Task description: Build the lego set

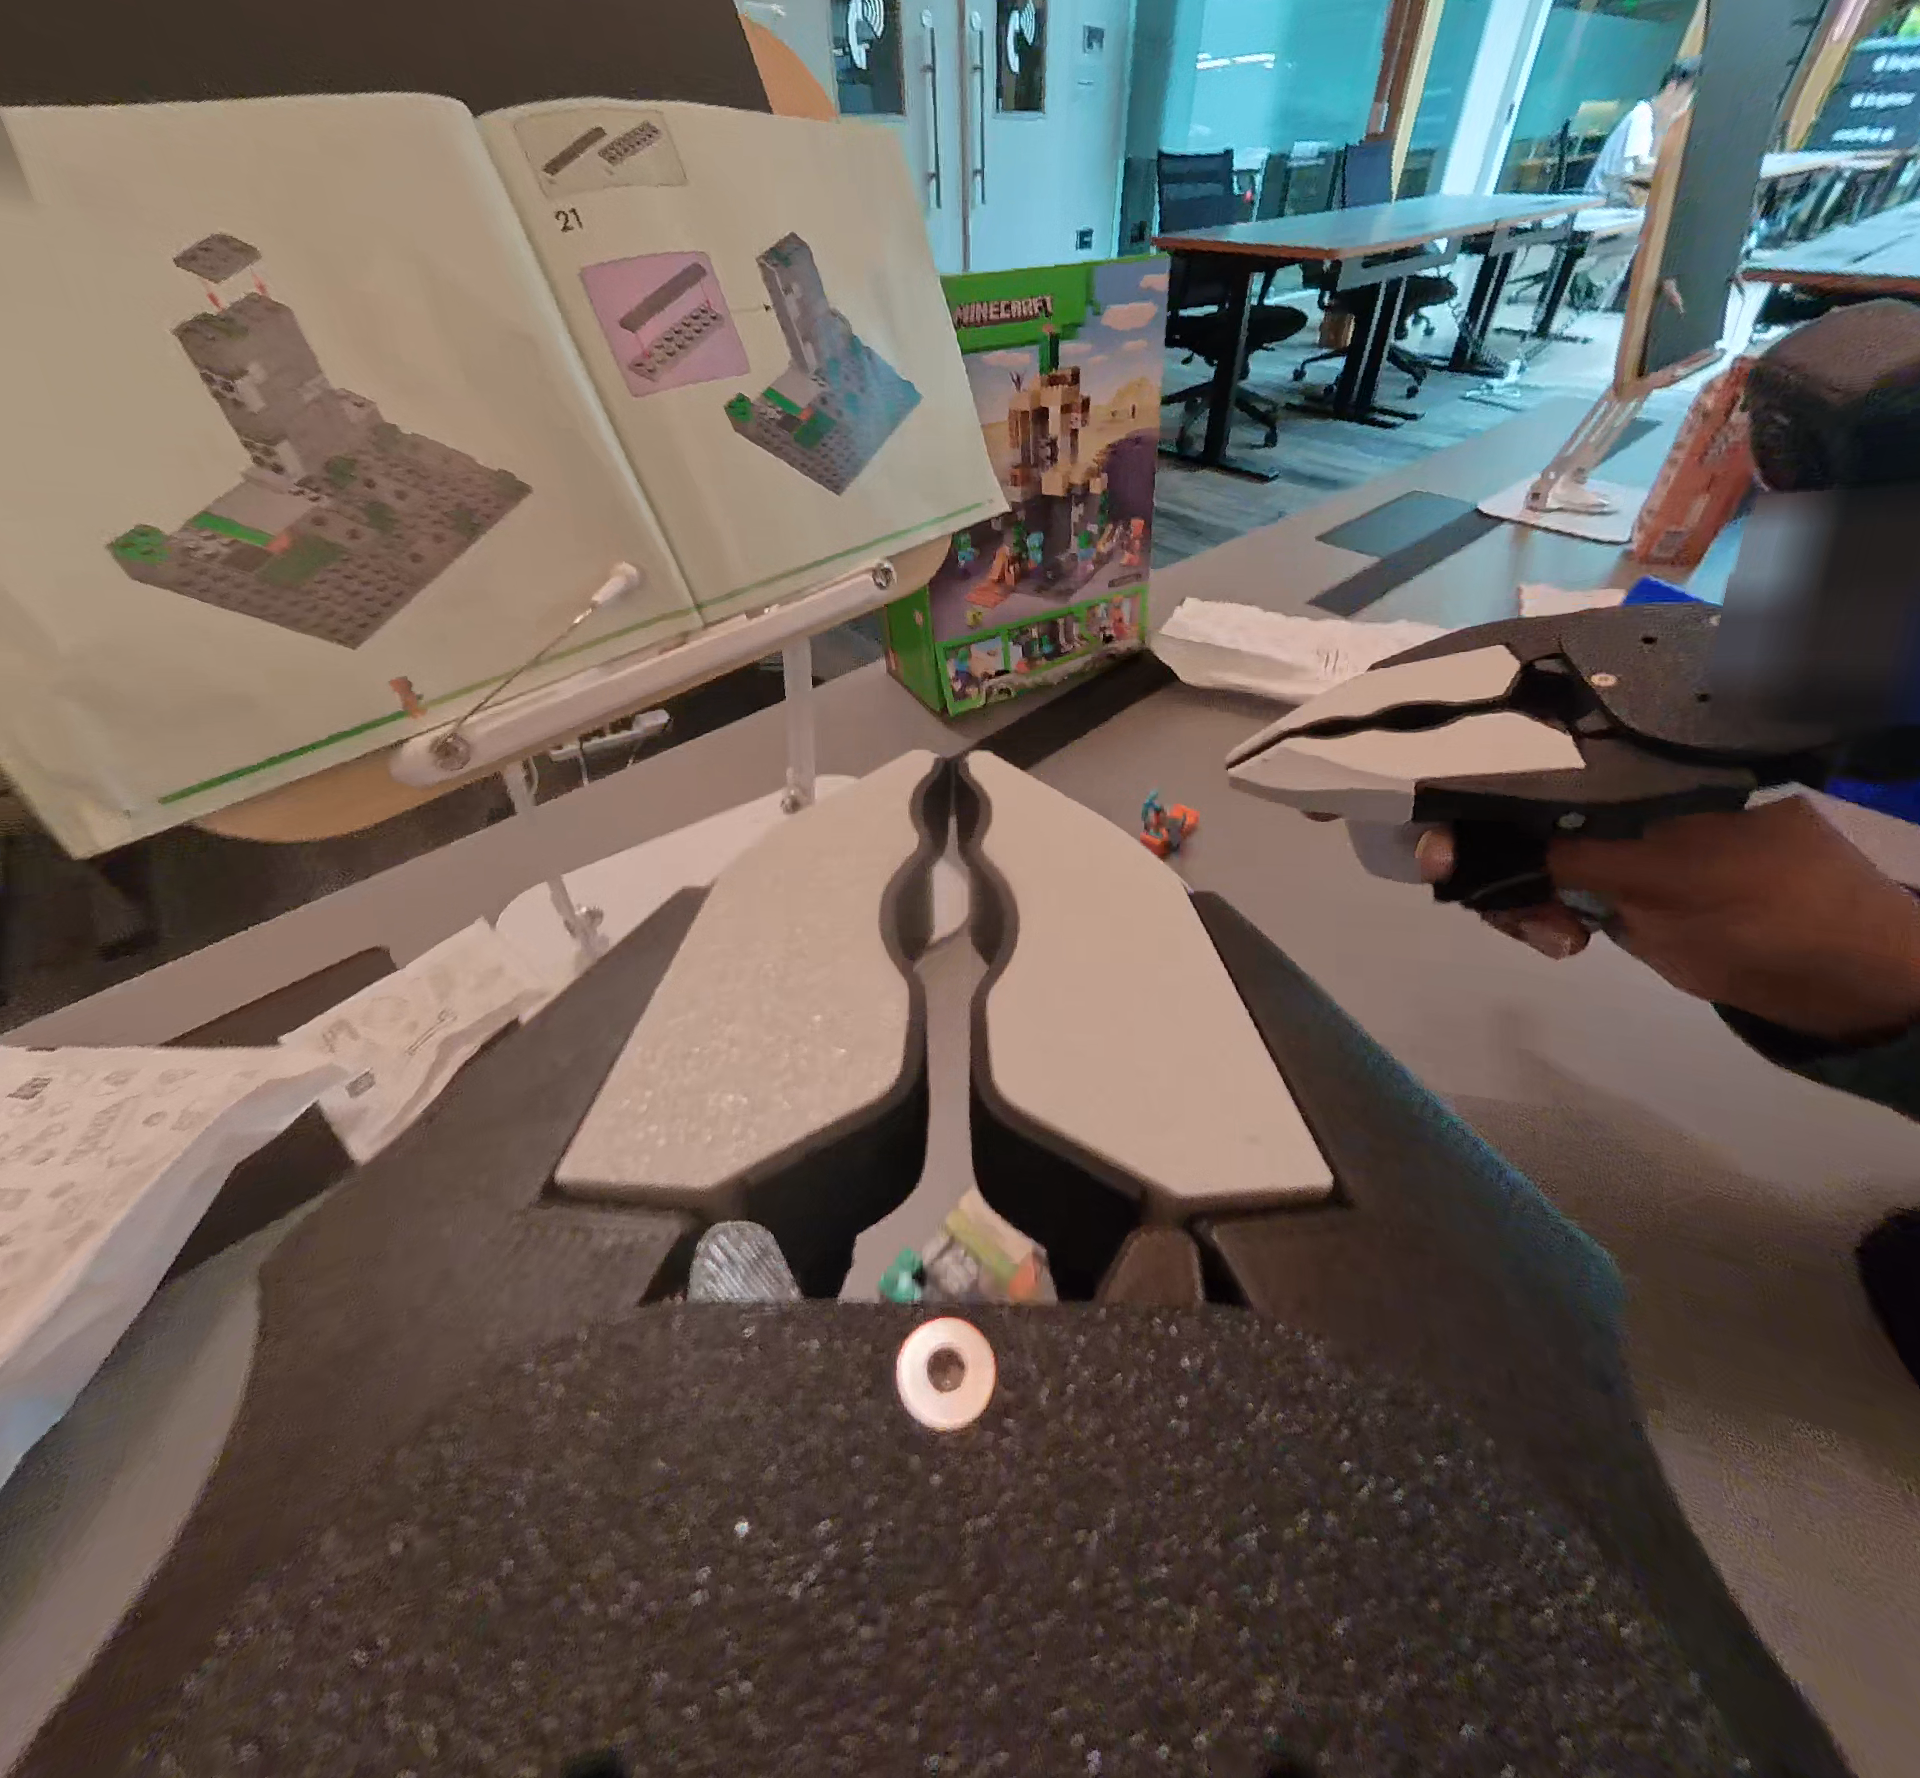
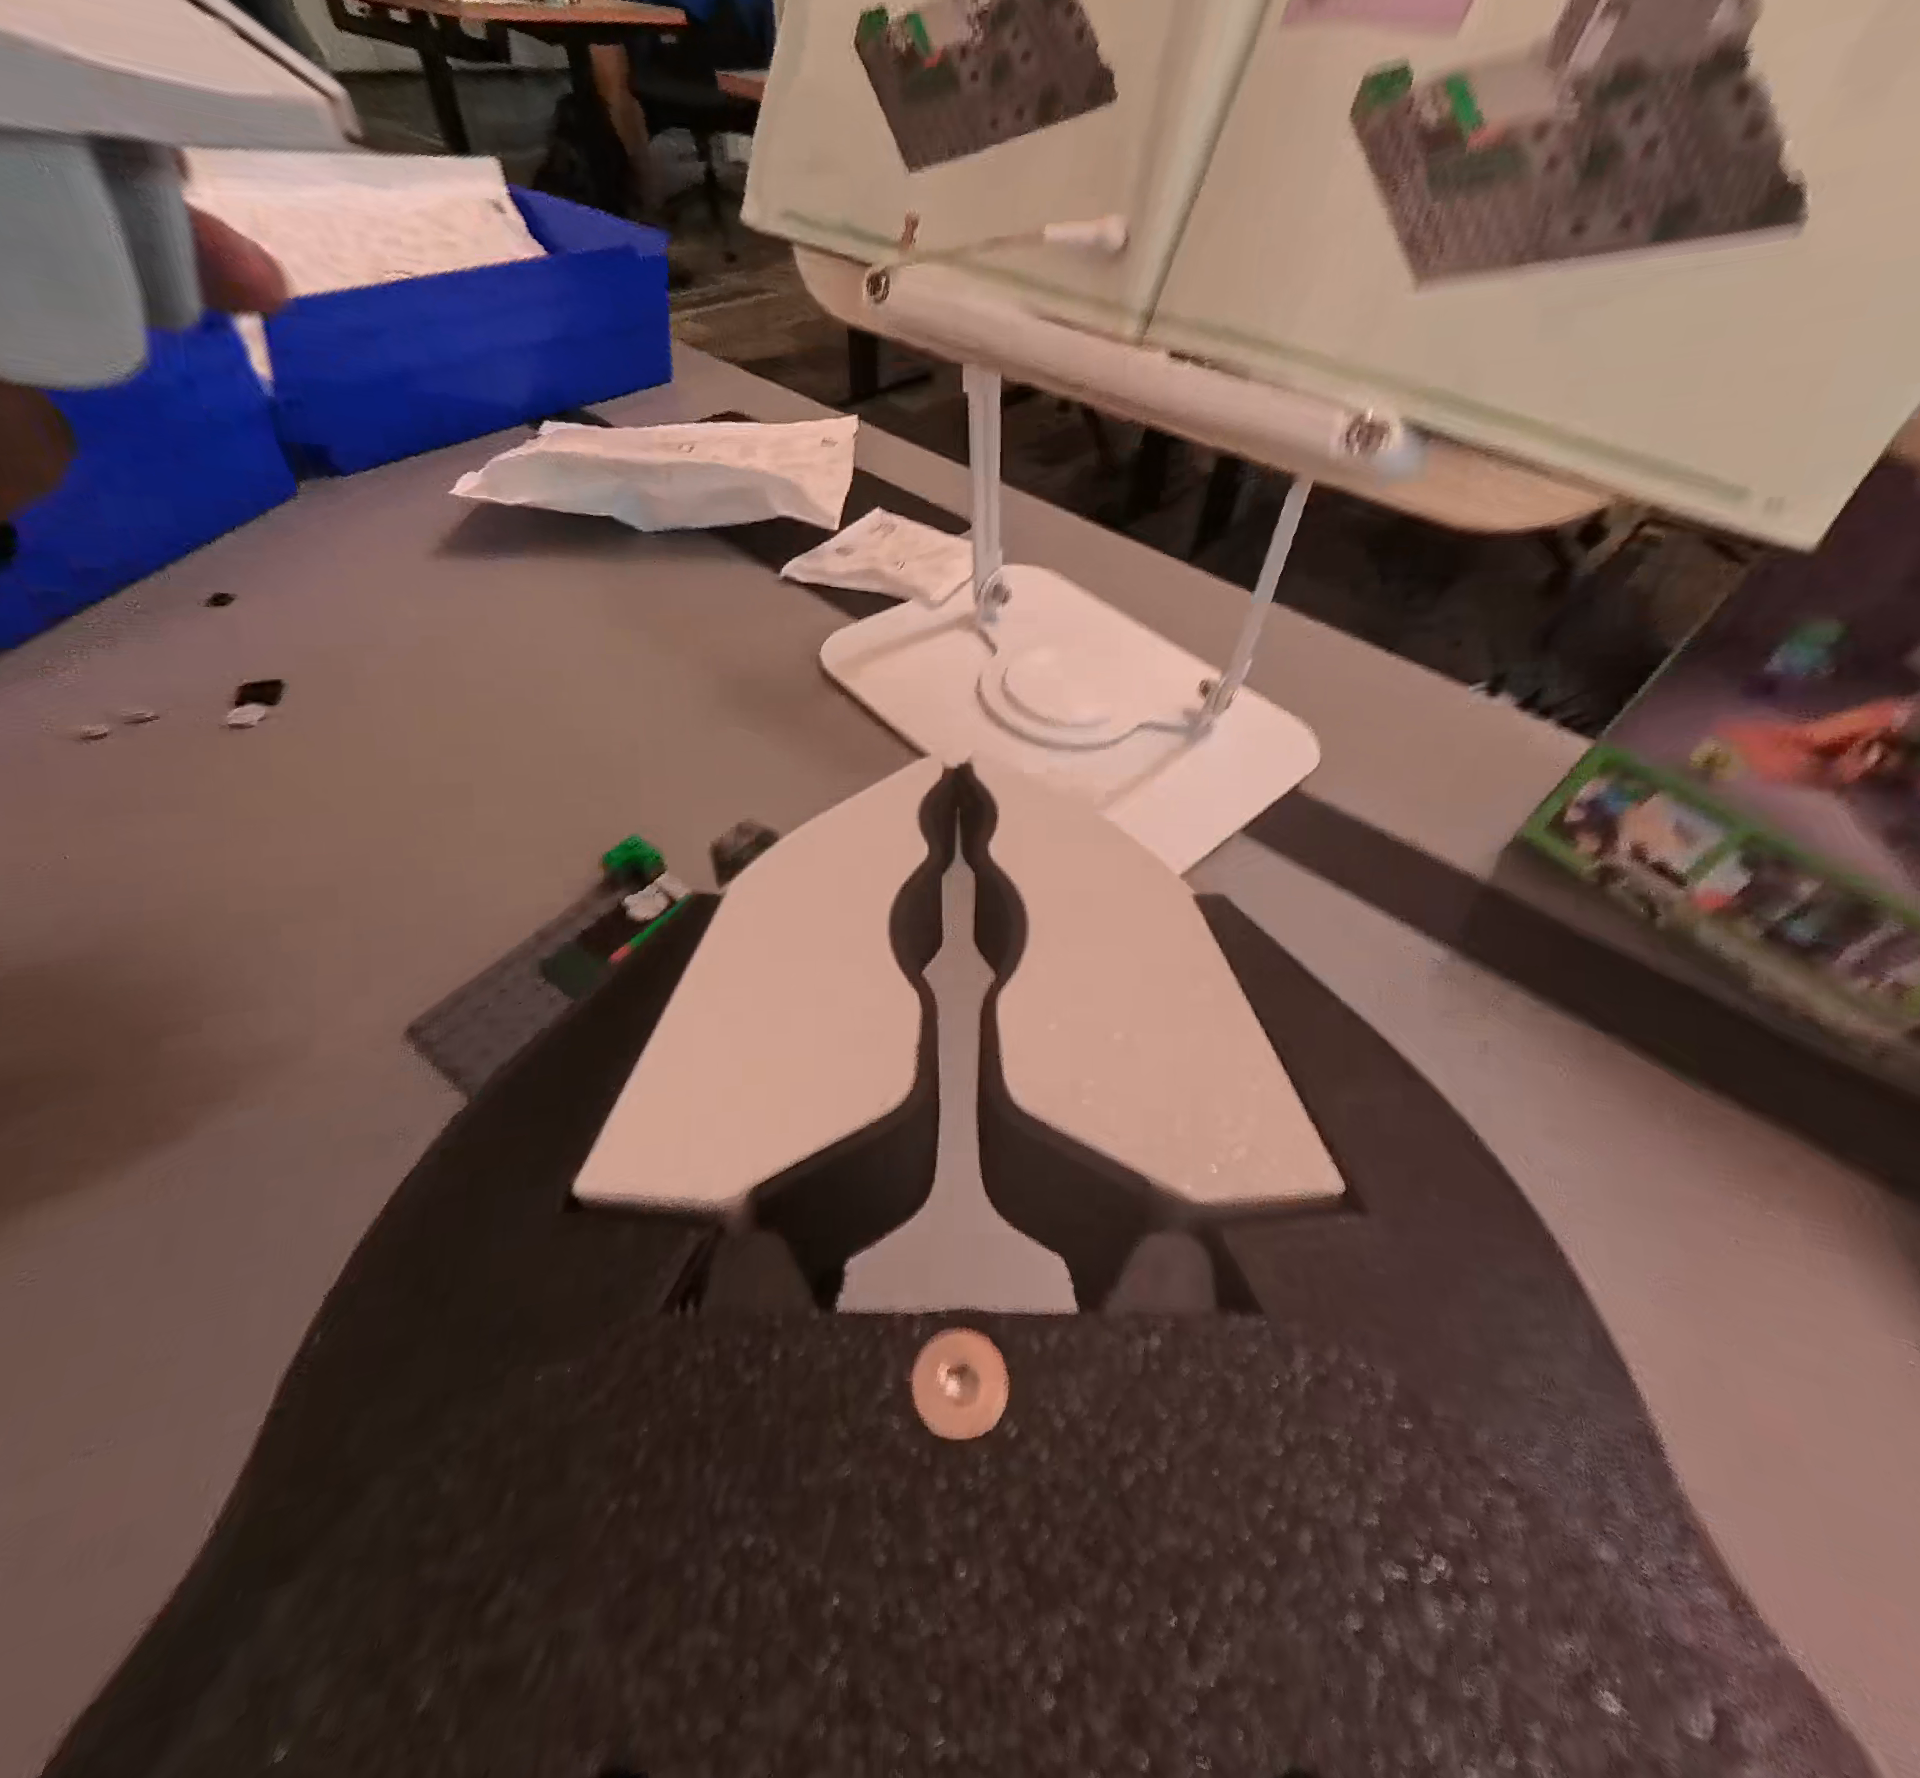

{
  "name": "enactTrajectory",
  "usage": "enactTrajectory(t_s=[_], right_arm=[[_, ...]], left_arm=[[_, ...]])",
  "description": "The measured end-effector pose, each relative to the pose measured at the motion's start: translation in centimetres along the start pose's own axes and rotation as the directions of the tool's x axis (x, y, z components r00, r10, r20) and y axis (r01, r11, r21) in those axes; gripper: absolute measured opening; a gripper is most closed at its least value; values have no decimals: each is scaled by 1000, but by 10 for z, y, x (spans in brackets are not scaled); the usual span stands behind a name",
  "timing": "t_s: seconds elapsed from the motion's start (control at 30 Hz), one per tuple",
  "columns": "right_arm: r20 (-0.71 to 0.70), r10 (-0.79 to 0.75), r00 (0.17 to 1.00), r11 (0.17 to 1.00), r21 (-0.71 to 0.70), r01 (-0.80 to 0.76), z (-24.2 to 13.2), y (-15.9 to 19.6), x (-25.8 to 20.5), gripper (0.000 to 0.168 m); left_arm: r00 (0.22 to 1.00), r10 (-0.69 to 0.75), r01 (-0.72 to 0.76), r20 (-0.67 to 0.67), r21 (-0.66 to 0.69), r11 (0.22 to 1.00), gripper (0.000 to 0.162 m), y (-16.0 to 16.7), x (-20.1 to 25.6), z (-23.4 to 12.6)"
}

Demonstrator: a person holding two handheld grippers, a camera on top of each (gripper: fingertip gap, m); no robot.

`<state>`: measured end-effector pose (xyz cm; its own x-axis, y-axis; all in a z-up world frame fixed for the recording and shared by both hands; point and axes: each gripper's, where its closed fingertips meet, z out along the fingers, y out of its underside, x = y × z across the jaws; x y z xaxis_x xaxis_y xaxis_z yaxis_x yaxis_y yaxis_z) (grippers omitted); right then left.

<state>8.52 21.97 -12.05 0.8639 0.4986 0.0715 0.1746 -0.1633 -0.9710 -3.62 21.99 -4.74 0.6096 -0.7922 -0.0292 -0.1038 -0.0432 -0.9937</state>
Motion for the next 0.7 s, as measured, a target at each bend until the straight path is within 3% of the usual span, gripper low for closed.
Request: enactTrajectory(t_s=[0.13,0.27,0.5,0.7], right_arm=[[46,65,997,998,21,-66,-16,17,-5,0],[98,47,994,998,46,-52,-19,12,-12,0],[153,76,985,996,26,-81,-13,18,-21,0],[182,113,977,994,-34,-109,0,32,-30,0]], left_arm=[[1000,12,-12,16,-21,1000,0,-4,-14,-64],[981,93,-64,171,-168,984,2,11,-76,-150],[940,127,83,315,-577,812,12,115,-184,-297],[968,119,112,222,-802,586,21,202,-223,-340]])
